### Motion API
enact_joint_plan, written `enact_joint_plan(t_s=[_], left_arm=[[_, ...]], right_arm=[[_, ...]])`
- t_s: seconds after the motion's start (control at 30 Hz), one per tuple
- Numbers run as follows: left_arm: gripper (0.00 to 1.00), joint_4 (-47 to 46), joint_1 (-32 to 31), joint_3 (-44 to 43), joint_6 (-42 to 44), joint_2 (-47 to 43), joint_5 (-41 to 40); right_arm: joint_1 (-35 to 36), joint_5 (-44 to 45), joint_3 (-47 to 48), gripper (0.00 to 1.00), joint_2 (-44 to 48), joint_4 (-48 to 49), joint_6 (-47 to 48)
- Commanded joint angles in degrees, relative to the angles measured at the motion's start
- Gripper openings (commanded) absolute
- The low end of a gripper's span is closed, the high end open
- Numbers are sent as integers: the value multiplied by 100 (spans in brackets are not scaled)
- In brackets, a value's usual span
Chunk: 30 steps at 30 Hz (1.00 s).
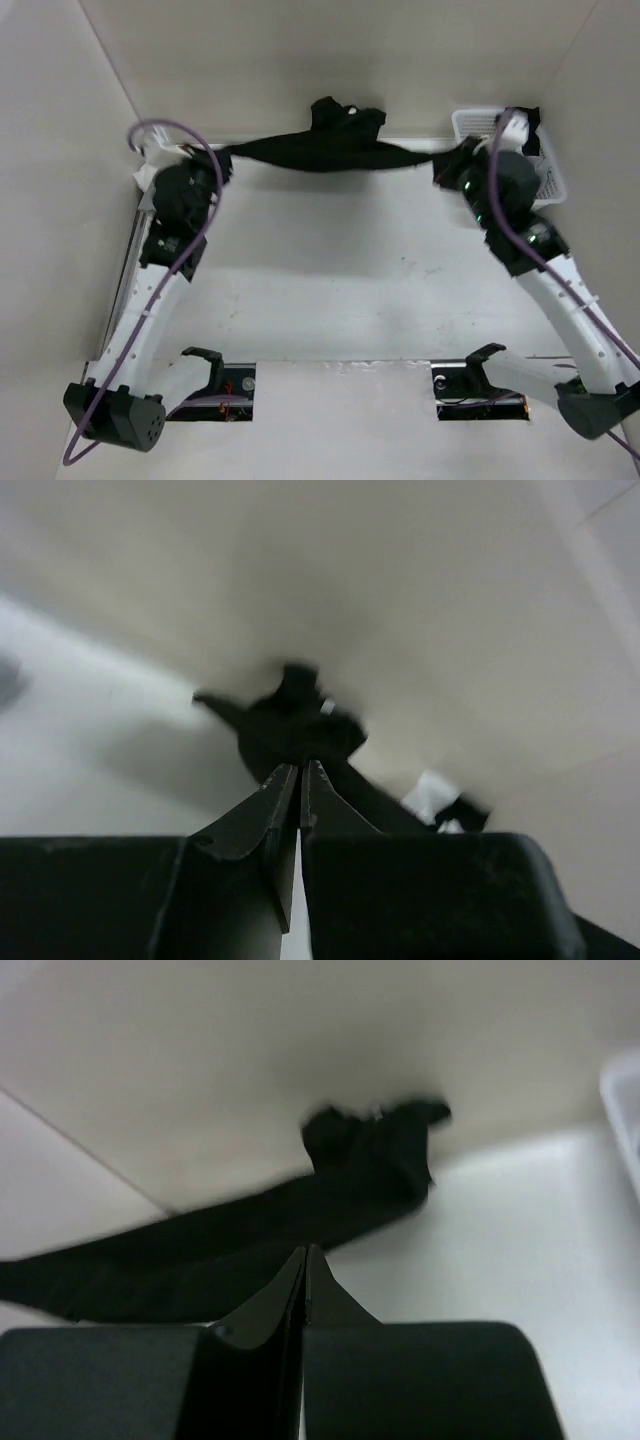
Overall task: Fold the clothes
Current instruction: Flatten the tank top out, then fold the tank top
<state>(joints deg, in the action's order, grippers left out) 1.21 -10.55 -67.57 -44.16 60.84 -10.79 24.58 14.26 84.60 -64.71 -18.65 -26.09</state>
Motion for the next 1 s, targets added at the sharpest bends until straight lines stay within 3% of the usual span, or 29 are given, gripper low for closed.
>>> enact_joint_plan(t_s=[0.0,0.1,0.27,0.43,0.5,0.57,0.63,0.73,0.83,0.97], left_arm=[[1,-113,-486,1627,-154,-956,-493],[1,289,-978,3114,-198,-2134,-916],[0,2625,-1603,4111,-838,-4199,-1013],[0,4578,-2008,3647,-1709,-5494,-1101],[0,4817,-1956,3479,-1806,-5592,-1145],[0,4714,-1851,3505,-1745,-5487,-1171],[0,4197,-1797,3715,-1631,-5198,-1145],[0,2636,-1745,3944,-1350,-4102,-1276],[1,825,-1456,3691,-1034,-2329,-1260],[1,-699,-867,2568,-814,159,-1084]], right_arm=[[498,480,-2116,0,1158,415,-519],[1384,998,-3761,0,2371,171,-1151],[3396,1482,-5197,0,3788,-1313,-2846],[5891,2482,-5270,0,4186,-2966,-5016],[6717,3026,-4946,0,3775,-3274,-5527],[7099,3441,-4585,0,3291,-3434,-5618],[6629,3653,-4269,0,2852,-3443,-5208],[4900,3235,-4258,0,2613,-2385,-3620],[2887,1778,-4583,0,2359,-39,-1615],[57,-517,-4041,0,806,1441,-1162]])
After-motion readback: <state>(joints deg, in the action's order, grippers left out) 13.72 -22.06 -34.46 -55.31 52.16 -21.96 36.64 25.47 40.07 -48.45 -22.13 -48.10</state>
